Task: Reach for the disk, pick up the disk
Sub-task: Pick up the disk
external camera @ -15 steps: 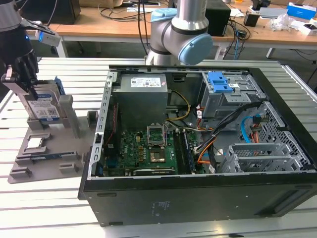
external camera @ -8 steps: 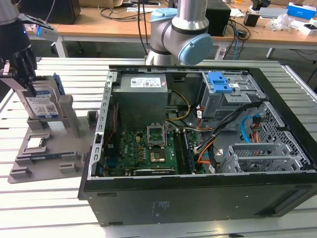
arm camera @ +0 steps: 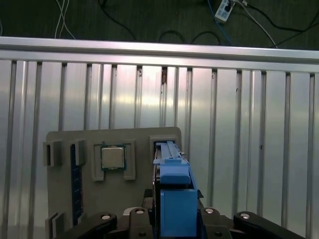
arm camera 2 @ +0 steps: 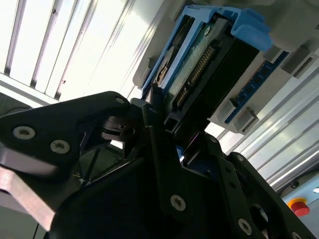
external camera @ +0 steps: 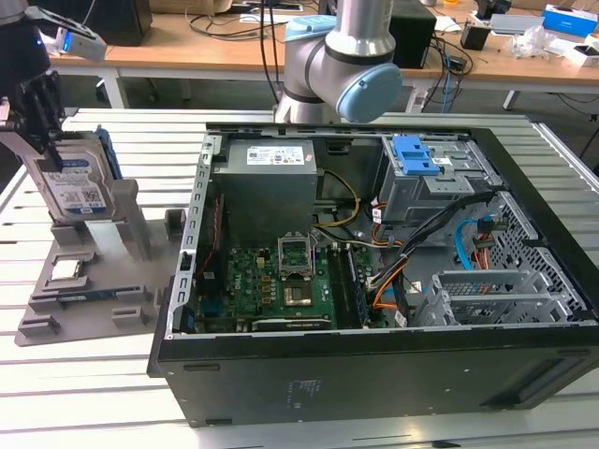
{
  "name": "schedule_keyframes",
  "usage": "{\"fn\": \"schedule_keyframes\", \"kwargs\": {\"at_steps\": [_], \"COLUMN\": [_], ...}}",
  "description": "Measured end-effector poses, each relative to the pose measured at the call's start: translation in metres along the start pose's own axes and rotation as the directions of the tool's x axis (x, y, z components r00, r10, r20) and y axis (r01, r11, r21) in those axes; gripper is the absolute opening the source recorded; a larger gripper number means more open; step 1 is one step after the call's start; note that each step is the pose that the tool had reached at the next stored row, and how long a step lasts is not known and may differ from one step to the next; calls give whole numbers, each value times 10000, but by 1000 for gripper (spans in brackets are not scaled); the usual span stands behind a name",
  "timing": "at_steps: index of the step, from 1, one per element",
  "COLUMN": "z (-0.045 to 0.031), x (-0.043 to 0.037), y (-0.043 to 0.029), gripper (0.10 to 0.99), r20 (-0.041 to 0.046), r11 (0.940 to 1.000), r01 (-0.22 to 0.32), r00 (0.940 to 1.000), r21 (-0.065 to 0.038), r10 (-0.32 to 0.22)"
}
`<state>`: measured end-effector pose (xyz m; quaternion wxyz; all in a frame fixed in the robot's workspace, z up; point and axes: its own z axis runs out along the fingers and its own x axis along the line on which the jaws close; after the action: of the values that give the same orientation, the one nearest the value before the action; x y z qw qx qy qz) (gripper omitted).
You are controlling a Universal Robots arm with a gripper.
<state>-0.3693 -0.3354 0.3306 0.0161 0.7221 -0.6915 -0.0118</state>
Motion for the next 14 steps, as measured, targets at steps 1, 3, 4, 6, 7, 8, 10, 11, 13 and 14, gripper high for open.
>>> {"fn": "schedule_keyframes", "kwargs": {"at_steps": [1, 3, 4, 6, 7, 8, 10, 11, 13, 14], "z": [-24, -69, -91, -126, -143, -161, -199, -217, -258, -275], "x": [-1, -1, -1, -2, -2, -2, -3, -3, -5, -5], "y": [1, 3, 4, 5, 6, 6, 8, 9, 10, 11], "gripper": [365, 365, 365, 365, 365, 365, 365, 365, 365, 365], "r20": [0, 0, 0, 0, 0, 0, 0, 0, 0, 0], "r11": [10000, 10000, 10000, 10000, 10000, 10000, 10000, 10000, 10000, 10000], "r01": [0, 0, 0, 0, 0, 0, 0, 0, 0, 1], "r00": [10000, 10000, 10000, 10000, 10000, 10000, 10000, 10000, 10000, 10000], "r21": [-1, 0, -1, 0, 0, 0, 0, -1, 0, 0], "r10": [0, 0, 0, 0, 0, 0, 0, 0, 0, -1]}}
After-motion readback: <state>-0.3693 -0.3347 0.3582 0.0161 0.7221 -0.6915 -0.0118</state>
